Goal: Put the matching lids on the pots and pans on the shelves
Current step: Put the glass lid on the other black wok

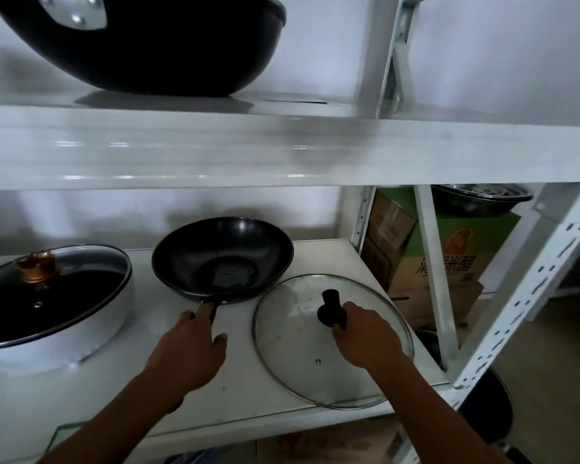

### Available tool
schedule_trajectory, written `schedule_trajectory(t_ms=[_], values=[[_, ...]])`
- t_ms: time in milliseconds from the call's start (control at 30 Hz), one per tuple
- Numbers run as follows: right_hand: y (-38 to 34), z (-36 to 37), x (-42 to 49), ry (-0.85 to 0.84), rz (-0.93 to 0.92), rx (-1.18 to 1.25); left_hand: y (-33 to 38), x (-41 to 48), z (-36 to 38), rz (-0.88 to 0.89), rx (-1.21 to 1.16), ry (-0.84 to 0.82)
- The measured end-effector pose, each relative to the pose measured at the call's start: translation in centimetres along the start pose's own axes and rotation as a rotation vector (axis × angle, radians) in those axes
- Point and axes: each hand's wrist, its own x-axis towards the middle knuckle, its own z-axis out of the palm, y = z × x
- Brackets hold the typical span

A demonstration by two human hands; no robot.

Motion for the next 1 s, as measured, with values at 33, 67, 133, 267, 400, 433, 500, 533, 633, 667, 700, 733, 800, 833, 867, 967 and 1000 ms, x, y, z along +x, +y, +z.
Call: schedule_trajectory(t_ms=[33, 67, 133, 267, 400, 433, 500, 533, 633, 667, 700, 733, 800, 833, 867, 967, 1000], values=[[0.1, 0.2, -0.1, 0.0, 0.002, 0.032, -0.1, 0.1, -0.2, -0.022, -0.021, -0.015], [0.1, 0.3, -0.1, 0.012, 0.004, 0.064, -0.2, 0.3, -0.3, -0.045, -0.048, -0.029], [-0.1, 0.4, -0.3, 0.048, 0.009, 0.111, -0.5, 0.4, -0.5, -0.082, -0.127, -0.052], [-0.3, 0.8, -1.0, 0.094, 0.003, 0.117, -0.8, 0.3, -0.7, -0.104, -0.233, -0.055], [-0.3, 0.7, -1.8, 0.13, -0.008, 0.119, -0.7, 0.1, -1.0, -0.121, -0.351, -0.069], [-0.3, 0.5, -2.0, 0.135, -0.009, 0.119, -0.7, 0.2, -1.1, -0.129, -0.373, -0.075], [-0.2, 0.0, -2.3, 0.134, -0.017, 0.118, -1.1, 0.4, -1.3, -0.144, -0.409, -0.092], [-0.2, -0.4, -2.6, 0.131, -0.024, 0.115, -1.3, 0.6, -1.4, -0.149, -0.418, -0.101], [-0.2, -2.0, -3.6, 0.123, -0.039, 0.096, -2.1, 1.1, -1.8, -0.157, -0.409, -0.118], [-0.3, -2.6, -4.0, 0.12, -0.043, 0.099, -2.4, 1.2, -2.0, -0.151, -0.4, -0.123], [-0.4, -3.3, -4.4, 0.114, -0.047, 0.106, -2.6, 1.3, -2.1, -0.141, -0.391, -0.124], [-0.5, -3.9, -4.8, 0.102, -0.055, 0.112, -2.8, 1.3, -2.2, -0.131, -0.382, -0.124], [-0.9, -5.2, -5.7, 0.085, -0.073, 0.099, -3.0, 1.2, -2.2, -0.117, -0.369, -0.126], [-1.1, -5.8, -6.1, 0.082, -0.077, 0.08, -3.0, 1.2, -2.2, -0.114, -0.365, -0.124], [-1.2, -6.4, -6.5, 0.082, -0.077, 0.055, -3.0, 1.1, -2.2, -0.111, -0.361, -0.123], [-2.1, -8.3, -8.1, 0.087, -0.086, 0.012, -3.0, 1.0, -2.1, -0.096, -0.351, -0.12], [-2.4, -8.9, -8.6, 0.079, -0.091, 0.027, -3.0, 0.9, -2.1, -0.092, -0.343, -0.119]])
